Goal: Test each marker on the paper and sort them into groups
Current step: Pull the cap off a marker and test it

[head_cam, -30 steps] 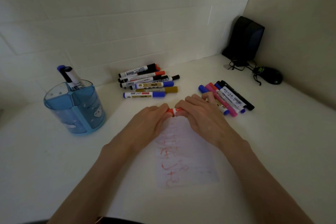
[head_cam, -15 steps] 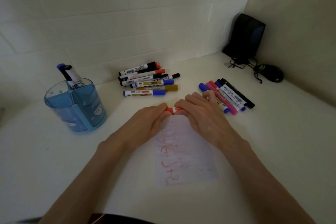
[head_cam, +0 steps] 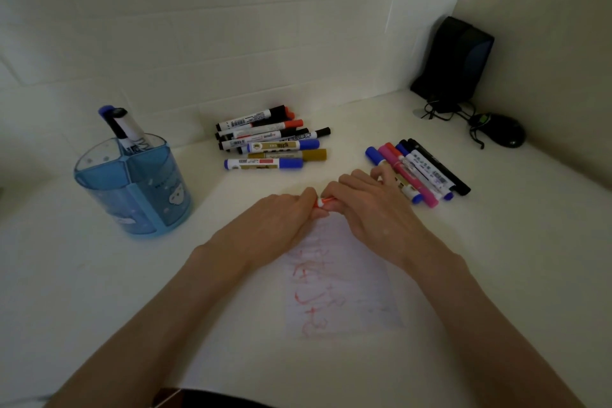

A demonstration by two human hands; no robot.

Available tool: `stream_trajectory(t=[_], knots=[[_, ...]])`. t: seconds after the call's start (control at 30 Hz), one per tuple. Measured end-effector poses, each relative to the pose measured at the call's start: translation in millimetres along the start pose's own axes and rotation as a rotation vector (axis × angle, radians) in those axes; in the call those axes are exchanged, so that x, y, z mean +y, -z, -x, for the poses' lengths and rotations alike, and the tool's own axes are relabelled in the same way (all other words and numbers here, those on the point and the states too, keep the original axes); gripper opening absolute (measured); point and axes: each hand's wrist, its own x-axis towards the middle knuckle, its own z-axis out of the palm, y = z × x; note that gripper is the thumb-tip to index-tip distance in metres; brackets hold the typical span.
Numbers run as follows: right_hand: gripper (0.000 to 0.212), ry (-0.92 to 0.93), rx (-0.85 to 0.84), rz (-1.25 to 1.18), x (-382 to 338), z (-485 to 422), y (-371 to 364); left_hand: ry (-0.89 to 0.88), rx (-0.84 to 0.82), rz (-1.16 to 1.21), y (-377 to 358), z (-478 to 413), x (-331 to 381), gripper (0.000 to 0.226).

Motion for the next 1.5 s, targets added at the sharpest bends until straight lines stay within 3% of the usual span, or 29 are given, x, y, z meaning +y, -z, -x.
stream_trajectory(t=[0.1, 0.23, 0.37, 0.67, 0.8, 0.93, 1.1, 1.23, 1.37, 1.5], knots=[[0.047, 0.014, -0.003, -0.038, 1.3, -2.6, -1.8, 0.015, -0.064, 0.095, 4.0, 1.8, -5.0, 0.019], [0.044, 0.014, -0.053, -0.101, -0.4, -3.6, -2.0, 0.034, -0.064, 0.013, 8.4, 7.8, -1.7, 0.036], [0.036, -0.001, -0.062, -0.074, -1.8, -4.7, 1.9, 0.005, 0.008, 0.019, 14.2, 14.8, 1.0, 0.036], [0.014, 0.064, 0.213, -0.128, -2.8, -6.1, 4.7, 0.054, 0.082, 0.097, 19.5, 22.3, 1.8, 0.029], [0.029, -0.013, 0.159, -0.263, -5.3, -3.8, 7.8, 0.071, 0.071, 0.123, 19.9, 23.7, 0.4, 0.030], [0.019, -0.062, 0.136, -0.326, -5.3, -2.4, 11.2, 0.071, 0.101, 0.163, 20.8, 26.3, 0.9, 0.026], [0.048, -0.100, -0.047, -0.285, -7.5, -4.3, 13.8, 0.080, 0.112, 0.163, 20.3, 27.2, -2.4, 0.025], [0.031, -0.140, 0.018, -0.327, -3.0, -2.2, 17.0, 0.087, 0.099, 0.192, 20.4, 28.0, -2.5, 0.025], [0.055, -0.147, -0.017, -0.322, -6.0, -1.6, 19.5, 0.100, 0.083, 0.176, 20.2, 28.4, -3.3, 0.026], [0.035, -0.149, -0.004, -0.278, -6.2, -0.4, 18.0, 0.096, 0.088, 0.177, 21.1, 28.0, -1.6, 0.027]])
